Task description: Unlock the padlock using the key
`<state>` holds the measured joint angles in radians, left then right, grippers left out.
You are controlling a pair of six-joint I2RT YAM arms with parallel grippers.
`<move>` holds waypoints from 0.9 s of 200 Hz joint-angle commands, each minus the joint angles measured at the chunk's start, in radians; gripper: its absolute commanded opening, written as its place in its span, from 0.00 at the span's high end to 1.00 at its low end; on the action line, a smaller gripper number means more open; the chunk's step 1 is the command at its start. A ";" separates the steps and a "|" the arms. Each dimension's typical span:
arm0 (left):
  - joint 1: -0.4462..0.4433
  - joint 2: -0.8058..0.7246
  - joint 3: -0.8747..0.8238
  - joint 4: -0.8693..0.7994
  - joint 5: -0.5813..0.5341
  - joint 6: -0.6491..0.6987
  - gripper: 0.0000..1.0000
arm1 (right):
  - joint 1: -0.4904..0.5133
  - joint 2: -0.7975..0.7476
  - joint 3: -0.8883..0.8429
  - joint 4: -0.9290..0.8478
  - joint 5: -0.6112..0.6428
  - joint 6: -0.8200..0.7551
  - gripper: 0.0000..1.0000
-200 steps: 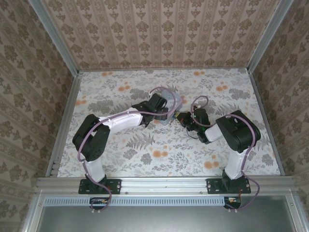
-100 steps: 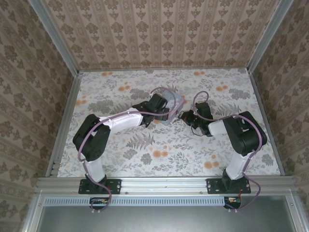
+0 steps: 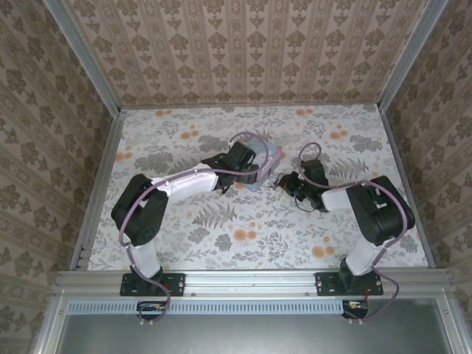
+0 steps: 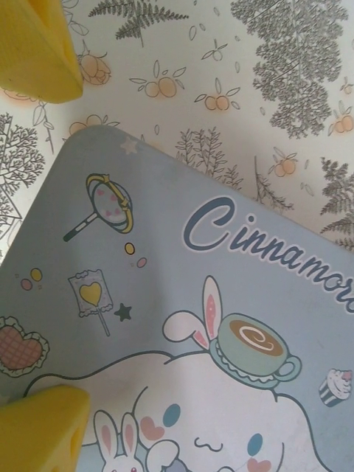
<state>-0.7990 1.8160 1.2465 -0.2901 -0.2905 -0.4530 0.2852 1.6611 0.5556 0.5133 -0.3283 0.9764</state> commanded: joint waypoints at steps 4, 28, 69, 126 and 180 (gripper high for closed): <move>0.030 -0.002 0.022 -0.175 0.087 0.002 0.00 | 0.026 -0.122 -0.058 -0.017 -0.022 0.025 1.00; 0.049 -0.044 0.053 -0.191 0.133 -0.002 0.00 | 0.042 -0.200 -0.131 -0.038 -0.020 0.039 1.00; 0.066 -0.124 0.060 -0.211 0.232 -0.029 0.00 | 0.043 -0.313 -0.231 -0.113 0.007 0.042 1.00; 0.082 -0.301 -0.019 -0.208 0.268 -0.075 0.00 | 0.030 -0.494 -0.250 -0.460 0.129 -0.026 0.95; 0.124 -0.480 -0.066 -0.262 0.230 -0.079 0.00 | -0.015 -0.610 -0.249 -0.614 0.143 -0.039 0.40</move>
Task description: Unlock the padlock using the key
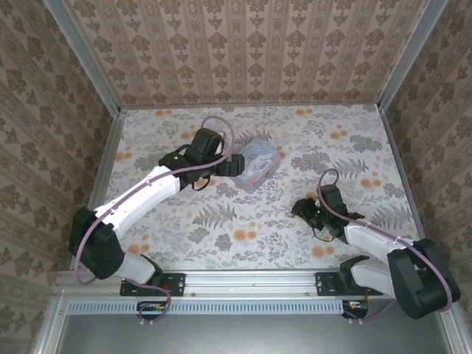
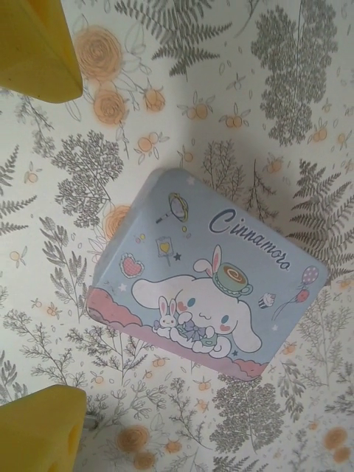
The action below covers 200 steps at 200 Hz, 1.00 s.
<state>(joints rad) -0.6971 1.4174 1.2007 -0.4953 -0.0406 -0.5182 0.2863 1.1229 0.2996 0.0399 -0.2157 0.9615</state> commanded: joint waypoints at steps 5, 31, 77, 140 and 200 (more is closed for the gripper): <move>0.030 -0.100 -0.023 -0.064 -0.028 -0.011 0.00 | -0.019 -0.094 0.015 -0.165 0.036 -0.028 0.35; 0.086 -0.205 -0.048 -0.085 -0.052 -0.005 0.00 | -0.031 -0.205 0.111 -0.316 0.066 -0.080 0.09; 0.166 -0.303 -0.072 -0.092 -0.169 0.056 0.00 | -0.078 -0.235 0.334 -0.450 0.094 -0.197 0.01; 0.192 -0.382 -0.301 0.295 -0.491 0.461 0.00 | -0.090 -0.160 0.495 -0.327 0.312 -0.444 0.00; 0.517 -0.364 -0.502 0.573 -0.335 0.528 0.00 | -0.092 -0.149 0.251 0.186 0.544 -0.724 0.00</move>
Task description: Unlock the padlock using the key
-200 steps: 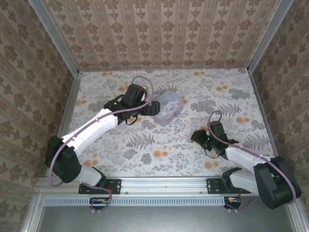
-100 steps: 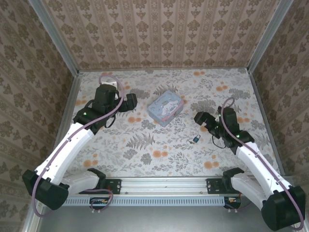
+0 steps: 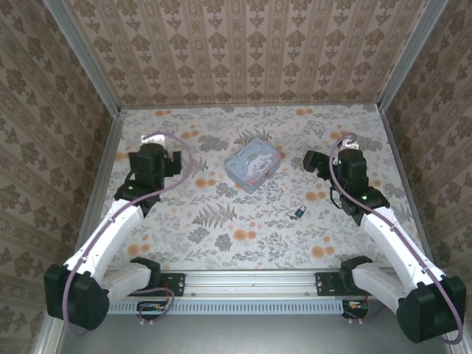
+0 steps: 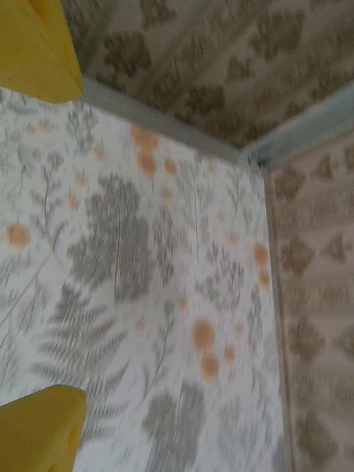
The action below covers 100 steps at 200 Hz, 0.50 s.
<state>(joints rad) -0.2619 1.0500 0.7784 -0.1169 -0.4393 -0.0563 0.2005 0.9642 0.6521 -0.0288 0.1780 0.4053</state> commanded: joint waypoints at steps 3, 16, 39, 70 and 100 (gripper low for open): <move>0.093 0.008 -0.095 0.218 0.075 0.063 0.00 | -0.006 0.016 -0.109 0.264 0.162 -0.175 0.00; 0.120 0.041 -0.155 0.314 0.107 0.070 0.00 | -0.007 0.056 -0.125 0.292 0.173 -0.236 0.00; 0.144 0.127 -0.274 0.529 0.135 0.074 0.00 | -0.014 0.127 -0.152 0.333 0.208 -0.273 0.01; 0.175 0.256 -0.416 0.848 0.172 0.076 0.00 | -0.043 0.199 -0.216 0.461 0.201 -0.274 0.00; 0.200 0.362 -0.449 1.008 0.271 0.101 0.00 | -0.093 0.279 -0.240 0.531 0.170 -0.248 0.00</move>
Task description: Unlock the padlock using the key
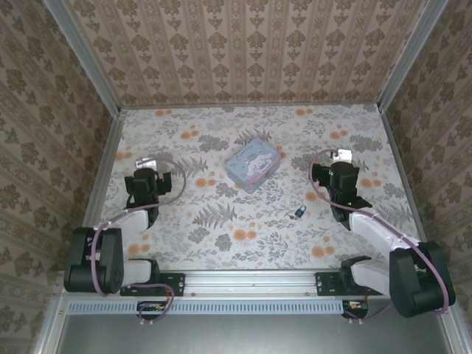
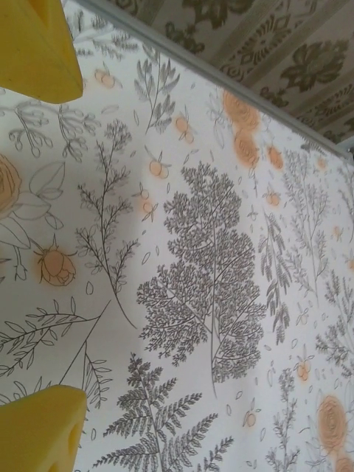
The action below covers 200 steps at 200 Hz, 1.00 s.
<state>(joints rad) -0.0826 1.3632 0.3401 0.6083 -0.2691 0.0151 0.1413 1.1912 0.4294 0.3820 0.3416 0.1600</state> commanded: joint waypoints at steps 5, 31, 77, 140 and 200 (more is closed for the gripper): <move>0.026 0.067 -0.014 0.299 0.115 0.027 0.00 | -0.045 0.070 -0.024 0.141 -0.001 -0.002 0.00; 0.038 0.160 -0.005 0.363 0.168 0.033 0.00 | -0.083 0.124 -0.046 0.290 -0.024 -0.017 0.00; 0.052 0.178 0.066 0.250 0.225 0.042 0.00 | -0.134 0.318 -0.108 0.605 -0.165 -0.072 0.01; 0.070 0.178 0.079 0.226 0.262 0.030 0.00 | -0.137 0.350 -0.014 0.470 -0.303 -0.122 0.00; 0.063 0.173 0.068 0.240 0.252 0.037 0.00 | -0.124 0.341 -0.055 0.539 -0.233 -0.112 0.00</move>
<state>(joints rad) -0.0181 1.5387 0.4000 0.8486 -0.0250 0.0322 0.0109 1.5383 0.3882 0.8845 0.0788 0.0536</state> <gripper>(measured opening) 0.999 0.995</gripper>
